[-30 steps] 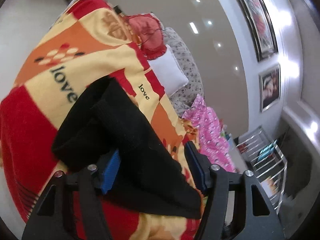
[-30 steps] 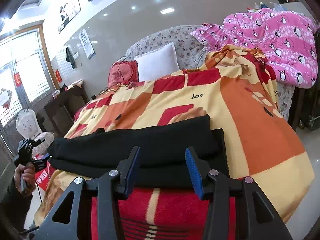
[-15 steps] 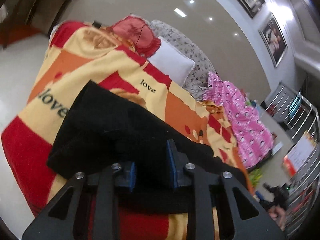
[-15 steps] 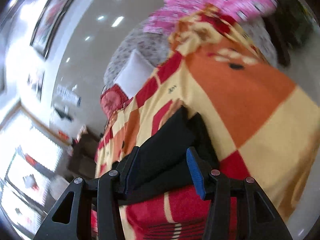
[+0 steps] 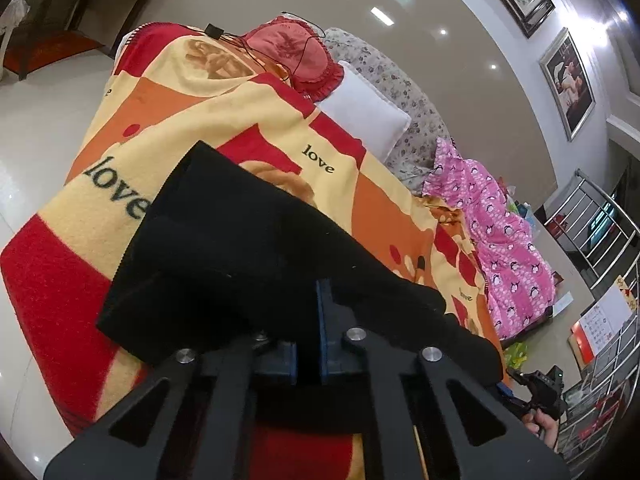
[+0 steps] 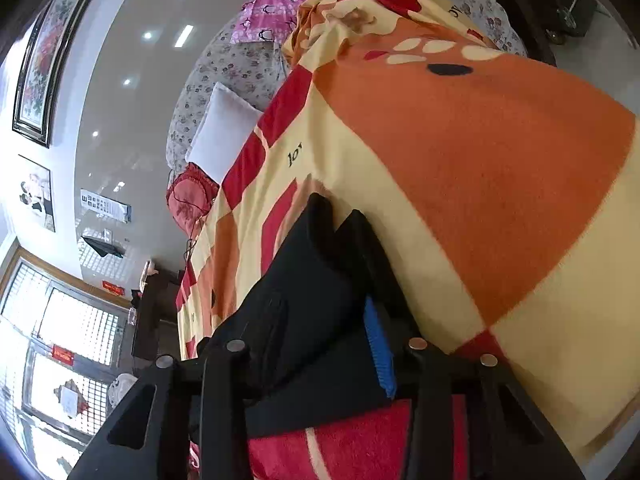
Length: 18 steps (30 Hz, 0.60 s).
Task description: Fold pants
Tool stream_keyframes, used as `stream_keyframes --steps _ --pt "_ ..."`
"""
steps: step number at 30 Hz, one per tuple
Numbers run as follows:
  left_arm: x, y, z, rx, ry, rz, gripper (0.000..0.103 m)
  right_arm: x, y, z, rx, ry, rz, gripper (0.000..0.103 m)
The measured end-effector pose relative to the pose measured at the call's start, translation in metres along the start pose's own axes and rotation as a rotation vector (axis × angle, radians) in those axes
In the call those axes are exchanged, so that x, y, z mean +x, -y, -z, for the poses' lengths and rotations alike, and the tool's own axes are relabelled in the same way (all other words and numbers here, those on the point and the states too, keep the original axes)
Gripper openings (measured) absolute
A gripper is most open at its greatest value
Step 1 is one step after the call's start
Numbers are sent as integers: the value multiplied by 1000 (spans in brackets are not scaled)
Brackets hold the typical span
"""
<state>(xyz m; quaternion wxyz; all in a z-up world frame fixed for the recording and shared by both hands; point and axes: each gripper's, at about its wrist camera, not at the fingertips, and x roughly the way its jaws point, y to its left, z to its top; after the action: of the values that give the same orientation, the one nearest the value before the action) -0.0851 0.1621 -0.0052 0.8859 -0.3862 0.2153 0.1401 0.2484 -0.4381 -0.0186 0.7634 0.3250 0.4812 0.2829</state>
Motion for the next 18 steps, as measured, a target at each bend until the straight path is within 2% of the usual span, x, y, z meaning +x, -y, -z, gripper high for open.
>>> stream_keyframes --steps 2,3,6,9,11,15,18 --pt "-3 4 -3 8 4 4 4 7 2 -2 -4 -23 -29 19" --pt "-5 6 -6 7 5 11 4 7 4 -3 0 -26 -42 5" --pt "-16 16 -22 -1 22 62 3 -13 -4 -10 -14 33 -95 4" --pt "-18 38 -54 10 36 106 3 -37 -28 -27 -69 84 -147 3" --pt "-7 50 -79 12 6 117 3 -44 -44 -41 -94 92 -151 3" --pt "41 68 -126 3 -78 84 3 -35 -77 -80 -111 86 -137 3" --pt "60 72 -138 23 -104 48 3 -28 -108 -97 -163 126 -134 3"
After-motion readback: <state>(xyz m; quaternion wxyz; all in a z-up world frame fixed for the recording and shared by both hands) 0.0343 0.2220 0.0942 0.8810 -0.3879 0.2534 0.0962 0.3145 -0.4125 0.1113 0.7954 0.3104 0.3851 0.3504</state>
